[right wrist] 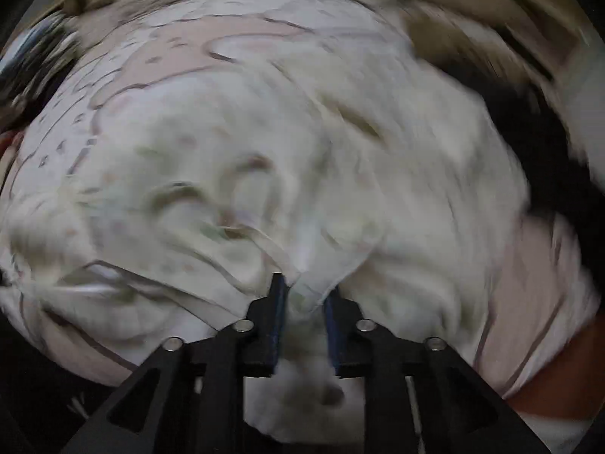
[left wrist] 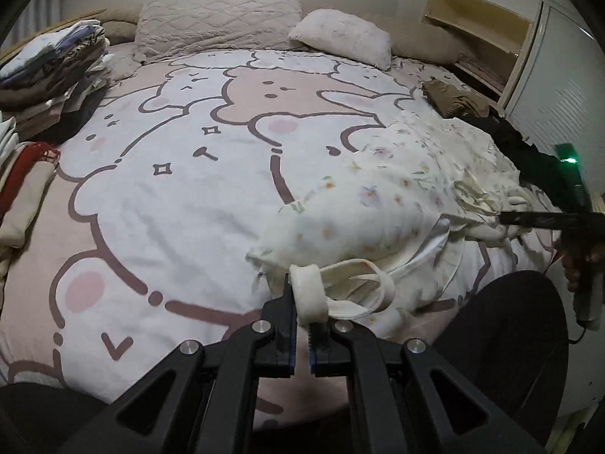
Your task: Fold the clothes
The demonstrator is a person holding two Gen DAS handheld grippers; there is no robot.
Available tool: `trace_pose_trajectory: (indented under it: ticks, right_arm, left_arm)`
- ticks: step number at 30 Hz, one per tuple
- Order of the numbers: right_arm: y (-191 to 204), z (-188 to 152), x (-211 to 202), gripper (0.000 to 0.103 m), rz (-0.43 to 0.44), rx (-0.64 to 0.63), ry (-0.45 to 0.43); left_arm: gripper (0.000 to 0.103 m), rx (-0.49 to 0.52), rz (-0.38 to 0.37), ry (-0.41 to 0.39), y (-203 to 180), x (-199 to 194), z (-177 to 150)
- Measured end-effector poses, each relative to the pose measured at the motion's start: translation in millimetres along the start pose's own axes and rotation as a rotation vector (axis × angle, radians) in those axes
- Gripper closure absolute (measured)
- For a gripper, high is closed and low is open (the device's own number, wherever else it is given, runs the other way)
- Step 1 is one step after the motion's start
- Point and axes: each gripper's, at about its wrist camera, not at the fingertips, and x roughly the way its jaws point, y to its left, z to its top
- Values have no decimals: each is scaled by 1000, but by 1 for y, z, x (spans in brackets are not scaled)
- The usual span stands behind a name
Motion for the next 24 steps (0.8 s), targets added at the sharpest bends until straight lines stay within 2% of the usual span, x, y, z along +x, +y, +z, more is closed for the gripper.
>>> trace_pose_trajectory:
  ticks: [1,4,7,9,11,13,14,19,22,23,24]
  right_arm:
    - [-10,-6,-5,39,21,53,-23]
    - [-23,-13,-33,39,96,114,-145]
    - [-8,-12,-59,39,245,16,-222]
    - [14,-14,-66,39,305,-128,-237]
    - [38,-13,-55,39,284,-262,-206]
    - [45,-12,-40,56,243,-322,-166]
    - [46,-11,-33,58,225,-322,-148]
    - [38,2,-13,60,195,-297,-119]
    - [51,6,-2,62,168,-387,-105]
    - [57,6,3,69,154,-423,-93]
    - [62,6,9,83,139,-459,-80]
  left_arm:
    - [98,-5,6,2,0,-1,-2]
    - [98,-18,24,5,0,-3,-4]
    - [98,-30,34,-10,3,-5,-3]
    - [98,-40,38,-17,3,-6,0]
    - [98,-42,46,-21,2,-8,1]
    - [98,-43,56,-26,2,-11,2]
    - [98,-44,60,-29,3,-12,2]
    - [98,-56,67,-22,6,-12,1]
    - [98,-55,66,-21,4,-12,1]
    - [98,-55,65,-21,4,-11,2]
    - [98,-54,65,-21,4,-11,2]
